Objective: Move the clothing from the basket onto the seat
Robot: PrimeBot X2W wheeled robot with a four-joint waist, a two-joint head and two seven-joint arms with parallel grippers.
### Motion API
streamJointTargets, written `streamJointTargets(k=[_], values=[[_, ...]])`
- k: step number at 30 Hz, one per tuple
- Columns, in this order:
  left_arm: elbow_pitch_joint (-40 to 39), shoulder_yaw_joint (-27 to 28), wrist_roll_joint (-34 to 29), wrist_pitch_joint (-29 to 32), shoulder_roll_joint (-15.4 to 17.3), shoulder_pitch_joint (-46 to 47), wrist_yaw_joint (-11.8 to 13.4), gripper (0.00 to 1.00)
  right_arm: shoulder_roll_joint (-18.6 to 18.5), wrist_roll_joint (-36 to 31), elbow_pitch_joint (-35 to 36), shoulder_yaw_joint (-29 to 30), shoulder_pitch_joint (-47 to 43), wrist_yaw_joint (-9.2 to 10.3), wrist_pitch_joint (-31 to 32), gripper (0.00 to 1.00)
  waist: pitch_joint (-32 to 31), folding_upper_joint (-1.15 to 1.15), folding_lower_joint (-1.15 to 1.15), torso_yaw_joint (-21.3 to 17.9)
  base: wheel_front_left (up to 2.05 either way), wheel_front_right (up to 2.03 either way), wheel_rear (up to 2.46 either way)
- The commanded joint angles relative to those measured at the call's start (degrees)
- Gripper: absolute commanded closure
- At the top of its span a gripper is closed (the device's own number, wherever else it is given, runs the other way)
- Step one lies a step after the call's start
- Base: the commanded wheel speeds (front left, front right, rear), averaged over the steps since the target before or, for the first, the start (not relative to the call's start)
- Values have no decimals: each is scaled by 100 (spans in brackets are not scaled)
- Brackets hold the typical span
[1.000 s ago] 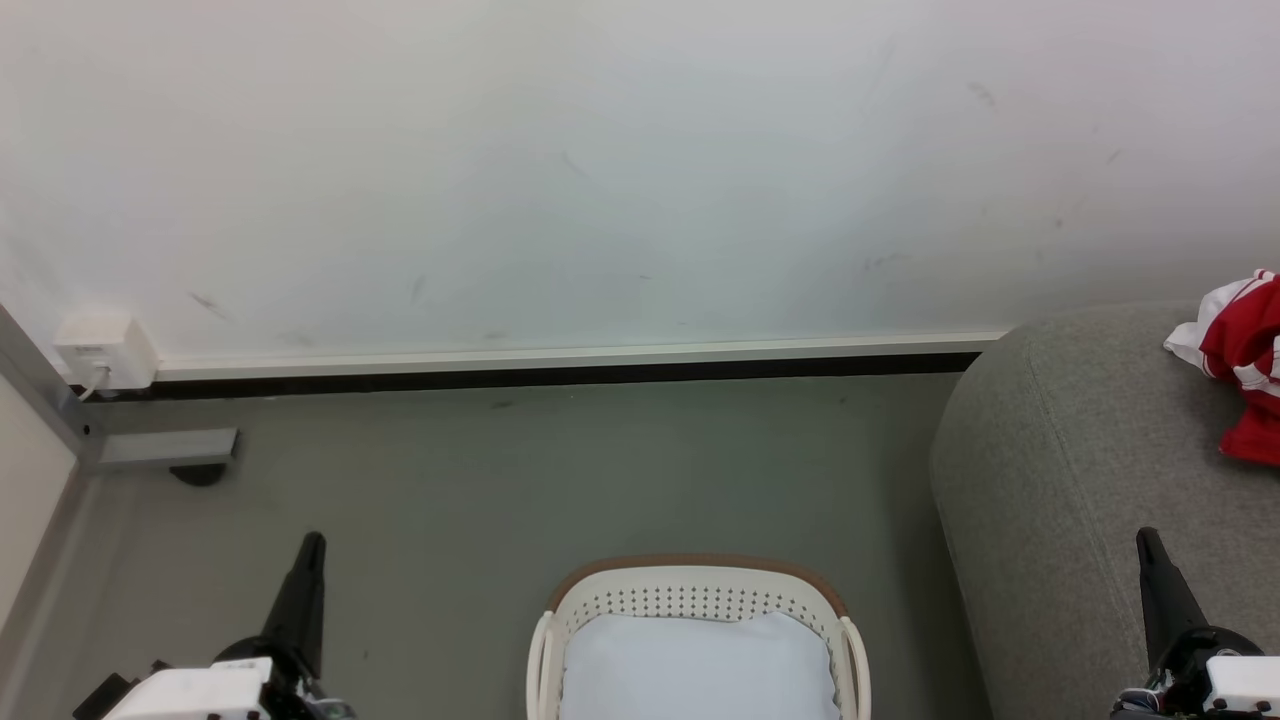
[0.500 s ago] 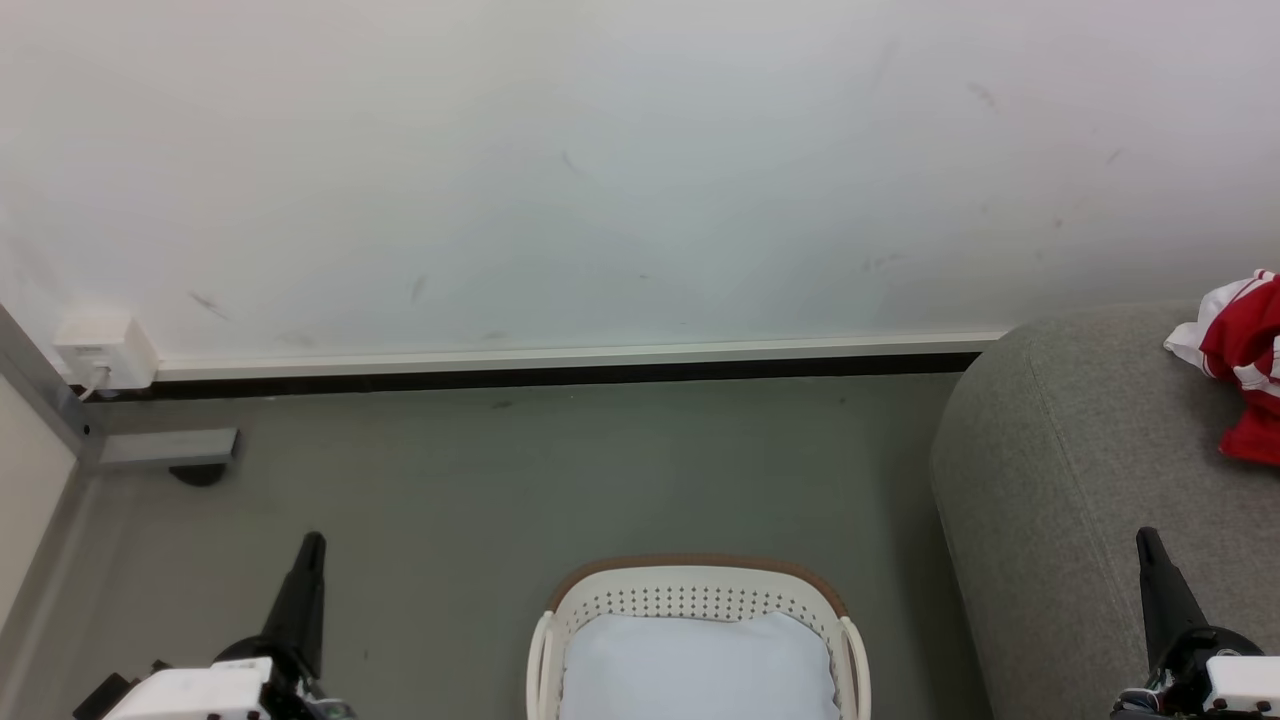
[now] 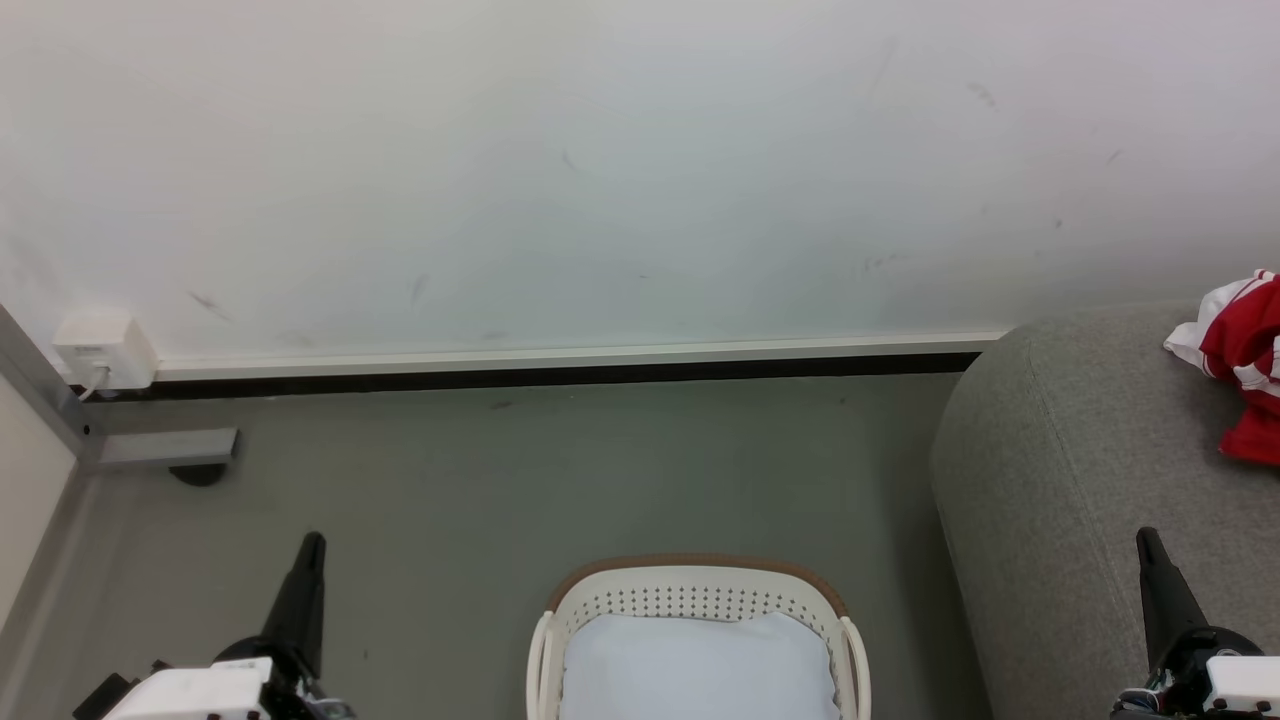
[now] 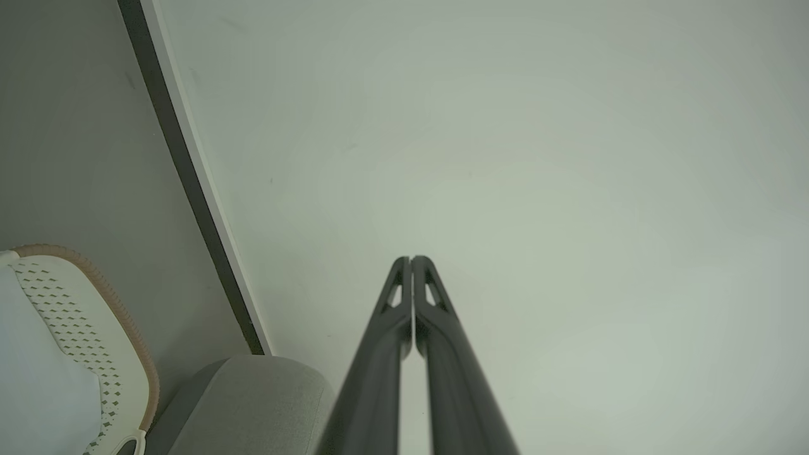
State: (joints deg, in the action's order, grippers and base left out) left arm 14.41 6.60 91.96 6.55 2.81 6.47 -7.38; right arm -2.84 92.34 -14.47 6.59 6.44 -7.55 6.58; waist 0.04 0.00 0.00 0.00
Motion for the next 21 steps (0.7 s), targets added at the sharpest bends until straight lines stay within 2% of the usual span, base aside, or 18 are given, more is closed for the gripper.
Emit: streamJointTargets(k=[1, 21], values=[[-11, 12, 72, 25, 11, 36, -30, 100, -7, 4, 35, 16, 36, 12, 20, 100, 0, 0, 0, 0, 0, 0, 0], [-11, 12, 72, 25, 11, 36, -30, 100, -7, 4, 35, 16, 36, 12, 20, 100, 0, 0, 0, 0, 0, 0, 0]])
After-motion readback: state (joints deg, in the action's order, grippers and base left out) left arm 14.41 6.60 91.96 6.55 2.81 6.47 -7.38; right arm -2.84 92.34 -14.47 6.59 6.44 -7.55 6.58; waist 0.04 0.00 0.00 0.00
